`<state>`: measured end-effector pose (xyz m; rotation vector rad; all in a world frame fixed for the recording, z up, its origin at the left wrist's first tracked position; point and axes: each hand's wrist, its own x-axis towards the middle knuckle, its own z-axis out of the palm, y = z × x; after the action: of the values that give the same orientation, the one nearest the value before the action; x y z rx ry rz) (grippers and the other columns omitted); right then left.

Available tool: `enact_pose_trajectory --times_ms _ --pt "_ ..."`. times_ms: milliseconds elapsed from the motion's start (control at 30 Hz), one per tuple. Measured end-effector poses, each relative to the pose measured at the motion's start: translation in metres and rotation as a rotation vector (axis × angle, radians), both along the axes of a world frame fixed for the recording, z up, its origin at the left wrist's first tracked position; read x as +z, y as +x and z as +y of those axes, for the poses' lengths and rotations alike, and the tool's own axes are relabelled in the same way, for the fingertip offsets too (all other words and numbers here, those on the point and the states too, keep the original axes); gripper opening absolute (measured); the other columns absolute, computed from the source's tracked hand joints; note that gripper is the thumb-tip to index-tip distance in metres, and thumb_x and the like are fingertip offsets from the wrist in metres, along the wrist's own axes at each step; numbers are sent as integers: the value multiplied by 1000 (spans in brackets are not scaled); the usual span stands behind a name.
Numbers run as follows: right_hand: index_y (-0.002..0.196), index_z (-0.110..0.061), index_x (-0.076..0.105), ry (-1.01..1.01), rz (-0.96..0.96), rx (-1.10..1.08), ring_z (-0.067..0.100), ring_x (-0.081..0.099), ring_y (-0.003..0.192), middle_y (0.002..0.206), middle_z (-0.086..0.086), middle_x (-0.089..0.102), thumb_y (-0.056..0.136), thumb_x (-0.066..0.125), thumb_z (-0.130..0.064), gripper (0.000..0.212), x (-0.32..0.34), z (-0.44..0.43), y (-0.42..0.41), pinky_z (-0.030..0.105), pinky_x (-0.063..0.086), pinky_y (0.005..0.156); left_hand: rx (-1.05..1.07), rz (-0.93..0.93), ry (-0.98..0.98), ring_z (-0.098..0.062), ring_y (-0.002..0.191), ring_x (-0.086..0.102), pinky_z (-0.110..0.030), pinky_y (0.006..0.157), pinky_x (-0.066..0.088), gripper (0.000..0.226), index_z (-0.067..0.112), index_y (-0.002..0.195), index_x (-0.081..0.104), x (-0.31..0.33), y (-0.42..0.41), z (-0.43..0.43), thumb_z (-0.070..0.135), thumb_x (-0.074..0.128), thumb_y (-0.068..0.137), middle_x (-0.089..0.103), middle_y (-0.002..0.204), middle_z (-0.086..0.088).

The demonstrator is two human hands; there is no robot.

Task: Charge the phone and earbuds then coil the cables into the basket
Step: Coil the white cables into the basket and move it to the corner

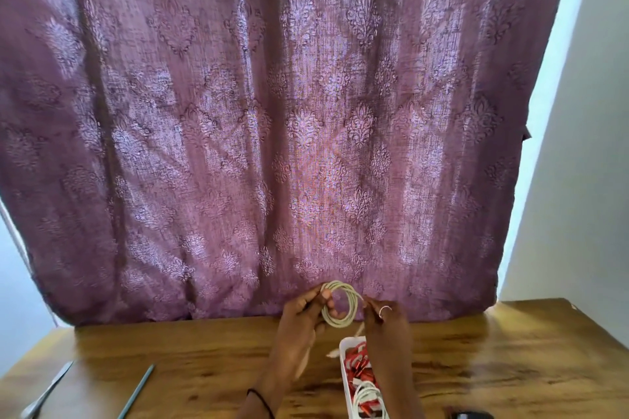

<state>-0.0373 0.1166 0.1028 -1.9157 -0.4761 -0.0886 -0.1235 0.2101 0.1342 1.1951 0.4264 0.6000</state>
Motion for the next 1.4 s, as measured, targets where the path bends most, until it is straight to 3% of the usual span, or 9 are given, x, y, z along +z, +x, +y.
enact_pose_trajectory --times_ms 100,233,467,600,800,900,1000,1167,1400 --pt "79 -5 66 -29 59 64 34 61 77 84 19 63 94 49 -29 34 -7 7 -3 27 37 67 -20 -41 -96 -18 75 71 -26 58 56 19 2 97 66 3 2 -6 1 47 93 73 86 -13" --pt "92 -10 70 -94 82 94 26 62 84 91 11 64 83 56 -48 42 -7 8 -3 28 44 73 -53 -39 -164 -20 75 64 -30 71 57 19 -1 98 67 -4 4 -7 0 49 91 67 89 -18" --pt "83 -4 70 -133 92 89 26 63 75 81 13 71 89 59 -34 32 -2 -1 -1 28 29 53 -157 -58 -171 -18 84 69 -27 77 57 22 -4 105 64 -11 -1 -8 0 47 91 71 99 -17" --pt "90 -4 67 -64 79 76 26 63 78 84 12 70 84 66 -29 26 2 -4 -6 27 38 59 -189 -29 -170 -15 81 68 -25 77 56 20 -2 102 66 -16 -1 -3 1 51 90 71 94 -14" --pt "123 -31 53 90 106 180 10 67 78 83 -4 72 77 72 -27 51 2 -5 -8 33 54 77 -117 118 212 -12 81 67 -30 79 55 15 11 95 71 -23 -3 12 9 58 88 73 85 -2" --pt "126 -32 52 101 92 210 4 68 77 82 -6 74 76 72 -21 55 5 -5 -8 28 53 80 -15 235 593 3 72 59 -19 71 46 15 8 98 68 -23 0 22 11 55 92 68 83 6" --pt "127 -28 51 126 90 234 2 67 71 76 -5 73 76 72 -18 56 8 -3 -12 22 53 74 117 342 890 -19 83 63 -17 67 36 27 -2 103 64 -28 4 26 18 49 93 67 94 -12" --pt "114 -22 52 330 177 335 2 54 53 65 5 68 75 73 -5 48 18 -5 -19 7 42 54 253 337 1008 -40 101 56 -28 83 35 34 -11 106 59 -32 7 20 11 39 89 55 109 -29" --pt "118 -20 53 491 417 520 14 66 76 83 10 73 78 69 2 48 16 -4 -12 21 52 68 290 300 1028 -44 79 63 -27 66 34 29 -12 92 63 -26 4 19 8 43 83 61 90 -30"
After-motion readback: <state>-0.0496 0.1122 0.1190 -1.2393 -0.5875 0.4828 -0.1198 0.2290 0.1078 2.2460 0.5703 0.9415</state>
